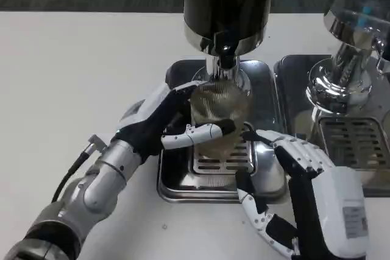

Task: Grasp the cup under the faucet to collect the drink, then remove the cup.

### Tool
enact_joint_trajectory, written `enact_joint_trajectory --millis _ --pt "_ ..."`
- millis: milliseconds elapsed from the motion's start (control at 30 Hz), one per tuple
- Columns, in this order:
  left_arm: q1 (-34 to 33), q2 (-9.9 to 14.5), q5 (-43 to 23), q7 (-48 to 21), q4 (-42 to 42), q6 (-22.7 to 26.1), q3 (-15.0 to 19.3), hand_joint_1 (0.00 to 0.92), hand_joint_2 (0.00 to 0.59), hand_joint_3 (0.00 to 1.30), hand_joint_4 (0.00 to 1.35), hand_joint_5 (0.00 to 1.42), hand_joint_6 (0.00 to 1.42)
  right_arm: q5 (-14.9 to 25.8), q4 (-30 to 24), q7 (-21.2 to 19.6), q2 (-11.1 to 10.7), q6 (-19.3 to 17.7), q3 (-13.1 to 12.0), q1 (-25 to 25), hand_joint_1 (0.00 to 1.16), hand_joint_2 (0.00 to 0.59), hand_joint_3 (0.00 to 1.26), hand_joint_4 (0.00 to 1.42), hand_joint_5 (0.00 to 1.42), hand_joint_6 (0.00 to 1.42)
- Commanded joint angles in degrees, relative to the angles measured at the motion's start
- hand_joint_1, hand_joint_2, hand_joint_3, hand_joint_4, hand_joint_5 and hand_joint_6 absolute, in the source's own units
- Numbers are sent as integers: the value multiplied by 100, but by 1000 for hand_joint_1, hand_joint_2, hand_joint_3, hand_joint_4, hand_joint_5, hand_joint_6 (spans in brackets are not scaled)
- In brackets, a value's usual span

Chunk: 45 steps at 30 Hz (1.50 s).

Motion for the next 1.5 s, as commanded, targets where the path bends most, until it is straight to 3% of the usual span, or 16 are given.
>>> enact_joint_trajectory --millis 33,200,433,567,733,867,967,1033,1133,1333,1500 --pt "-31 23 -124 -338 29 -190 15 116 52 244 258 407 384 -16 25 -93 45 33 15 16 605 424 419 366 362 349" --pt "53 149 -198 -433 -40 -303 78 105 48 214 203 350 350 -4 70 -101 49 13 21 -30 604 425 419 366 365 349" --pt "273 526 -539 -450 -238 -568 426 82 43 150 114 256 266 17 160 -170 83 0 31 -69 603 425 419 366 371 358" --pt "466 805 -698 -339 -523 -732 675 81 37 147 110 254 278 26 204 -217 89 3 41 -79 602 425 419 366 372 360" --pt "745 1113 -996 -496 -938 -978 1011 36 74 159 173 280 323 71 295 -261 104 -44 52 -135 601 425 419 366 372 362" --pt "957 1356 -2410 -1694 -1519 -1390 1536 0 103 296 275 334 364 135 388 -264 98 -92 55 -206 601 425 419 366 372 362" --pt "935 1436 -3920 -3219 -2197 -976 1846 0 102 360 309 348 323 170 448 -260 77 -134 53 -258 601 425 419 357 358 363" --pt "868 1460 -4890 -4317 -2707 -312 2008 0 101 375 327 349 322 188 478 -253 66 -153 48 -288 601 425 419 353 355 363" --pt "803 1434 -5824 -5332 -3305 554 2228 0 98 386 366 376 323 254 526 -205 52 -178 36 -337 601 425 419 352 351 363" --pt "659 1223 -6510 -6047 -3925 1821 2661 0 104 419 434 434 348 380 588 -140 17 -193 19 -420 600 425 419 352 347 363" --pt "219 1065 -6567 -6562 -3674 2963 2700 0 106 437 427 419 317 443 587 -148 53 -166 7 -410 600 425 419 352 347 363"
